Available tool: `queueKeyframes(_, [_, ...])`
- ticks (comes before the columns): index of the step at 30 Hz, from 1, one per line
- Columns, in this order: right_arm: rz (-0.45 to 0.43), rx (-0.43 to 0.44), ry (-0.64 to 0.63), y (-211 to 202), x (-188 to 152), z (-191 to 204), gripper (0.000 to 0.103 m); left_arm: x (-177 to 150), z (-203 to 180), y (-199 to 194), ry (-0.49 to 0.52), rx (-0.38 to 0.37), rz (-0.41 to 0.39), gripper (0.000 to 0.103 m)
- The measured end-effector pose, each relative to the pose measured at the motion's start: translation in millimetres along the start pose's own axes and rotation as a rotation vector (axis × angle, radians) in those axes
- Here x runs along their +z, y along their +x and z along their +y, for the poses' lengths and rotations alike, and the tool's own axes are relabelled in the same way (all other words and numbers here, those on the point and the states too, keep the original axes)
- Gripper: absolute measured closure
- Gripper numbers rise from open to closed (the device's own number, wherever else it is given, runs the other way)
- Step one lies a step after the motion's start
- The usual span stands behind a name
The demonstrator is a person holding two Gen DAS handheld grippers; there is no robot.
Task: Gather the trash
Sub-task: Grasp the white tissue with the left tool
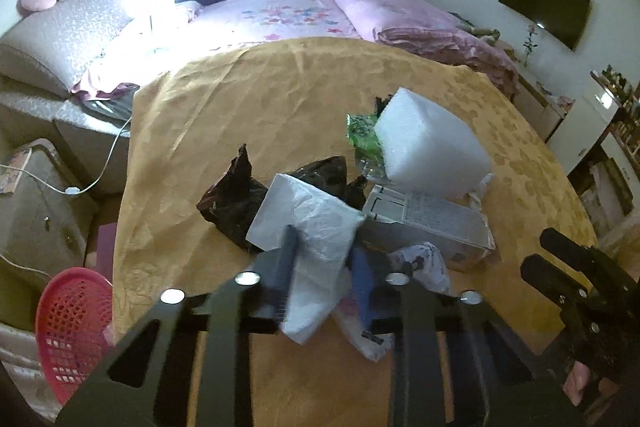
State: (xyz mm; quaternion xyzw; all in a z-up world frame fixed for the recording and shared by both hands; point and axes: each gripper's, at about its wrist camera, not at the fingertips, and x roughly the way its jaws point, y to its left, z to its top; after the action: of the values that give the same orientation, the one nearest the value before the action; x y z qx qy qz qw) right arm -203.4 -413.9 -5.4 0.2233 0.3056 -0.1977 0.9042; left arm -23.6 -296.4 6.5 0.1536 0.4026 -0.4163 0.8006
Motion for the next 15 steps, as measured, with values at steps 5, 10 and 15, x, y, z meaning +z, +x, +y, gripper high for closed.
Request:
queueKeyframes(5, [0.004,0.007,-0.006,0.1,-1.0,1.4,0.040,-4.6,0.5,-9.1,0.009,-0.001,-0.025,0.093])
queueKeyframes(10, [0.001,0.017,-0.022,-1.4,-3.6,7.9,0.040,-11.4,6.8,-31.5,-0.013,-0.016,-0.062,0.094])
queueKeyframes(15, [0.003,0.038,-0.044,-0.9,-6.1,19.1,0.040,-23.9,16.9,-58.9,-0.031,-0.020,-0.095,0.095])
